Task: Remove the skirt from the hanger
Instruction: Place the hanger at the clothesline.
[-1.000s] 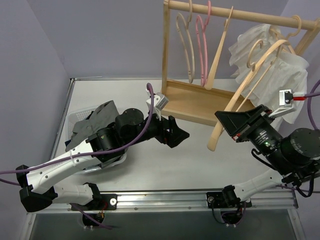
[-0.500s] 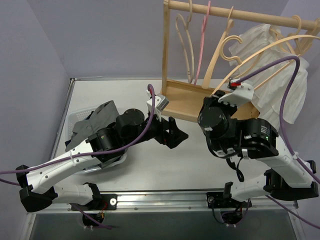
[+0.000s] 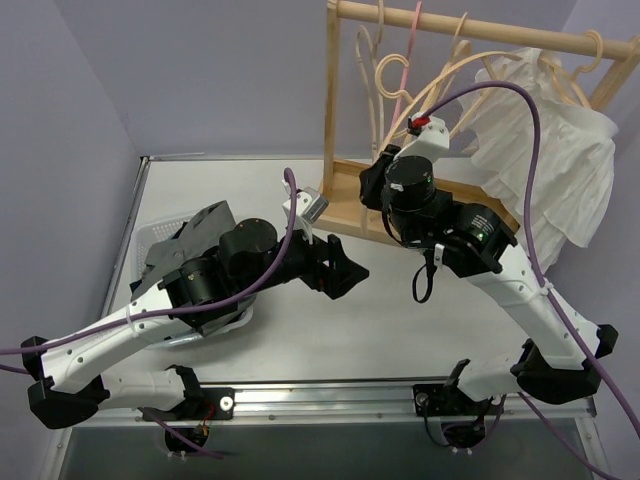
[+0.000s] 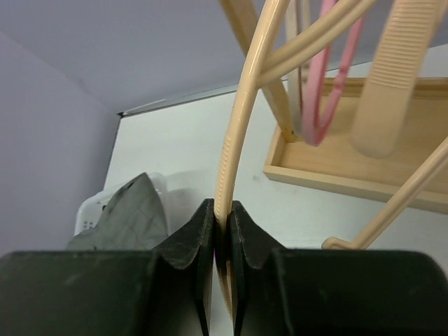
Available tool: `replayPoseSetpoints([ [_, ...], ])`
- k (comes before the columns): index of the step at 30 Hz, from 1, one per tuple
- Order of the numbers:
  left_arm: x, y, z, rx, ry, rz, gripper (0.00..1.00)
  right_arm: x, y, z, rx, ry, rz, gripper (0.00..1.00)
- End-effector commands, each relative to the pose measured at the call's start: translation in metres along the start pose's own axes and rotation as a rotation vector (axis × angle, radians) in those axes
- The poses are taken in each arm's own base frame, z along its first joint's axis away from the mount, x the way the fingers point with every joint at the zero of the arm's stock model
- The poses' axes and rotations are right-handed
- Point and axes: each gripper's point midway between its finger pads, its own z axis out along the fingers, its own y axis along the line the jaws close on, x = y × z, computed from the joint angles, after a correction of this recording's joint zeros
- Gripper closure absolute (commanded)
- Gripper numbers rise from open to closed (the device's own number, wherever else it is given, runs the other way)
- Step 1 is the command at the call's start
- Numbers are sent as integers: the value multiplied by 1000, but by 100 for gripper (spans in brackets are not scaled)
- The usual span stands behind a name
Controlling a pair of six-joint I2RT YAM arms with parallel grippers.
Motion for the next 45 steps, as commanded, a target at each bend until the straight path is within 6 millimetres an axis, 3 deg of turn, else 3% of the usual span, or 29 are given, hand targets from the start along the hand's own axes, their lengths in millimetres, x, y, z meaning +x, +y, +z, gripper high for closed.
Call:
replayPoseSetpoints([
  [1,-19,-8,-11,12,-49,6,6,-6,26,-3,-141,-18,43,100],
  [3,-18,-8,-11,12,-49,3,6,-21,22,-4,-178,-59,112,100],
  [4,-18,-8,-11,13,-48,-1,6,-18,23,-8,-235,-31,149,100],
  [5,-17,-9,-11,17,-46,-3,6,-33,4,3,-213,-54,187,100],
  [6,-16,-9,-9,19,-41,-4,6,-43,1,7,-245,-71,220,100],
  [7,-17,-10,-10,22,-43,-10,6,-44,6,4,-333,-34,232,100],
  [8,-16,-11,-9,30,-39,-12,6,-42,-2,13,-342,-16,254,100],
  [9,-17,-12,-9,35,-42,-15,6,-62,-18,22,-350,-63,278,100],
  [10,-17,-14,-8,39,-40,-22,6,-62,-12,20,-435,-31,273,100],
  [16,-15,-14,-14,42,-40,-36,6,-102,-29,18,-510,-118,284,100],
  [23,-9,-6,-15,8,-23,-40,6,-112,-30,4,-608,-113,277,100],
  [28,0,-9,-6,23,25,-50,6,-121,-56,8,-604,-125,299,100],
  [29,0,-9,-5,25,25,-51,6,-131,-61,5,-621,-151,321,100],
  [31,2,-17,-5,76,23,-54,6,-135,-75,10,-614,-153,339,100],
  [36,2,-5,-3,3,19,-71,6,-148,-98,23,-623,-161,406,100],
  [45,-6,-4,-8,-17,5,-54,0,-143,-106,51,-607,-121,479,100],
])
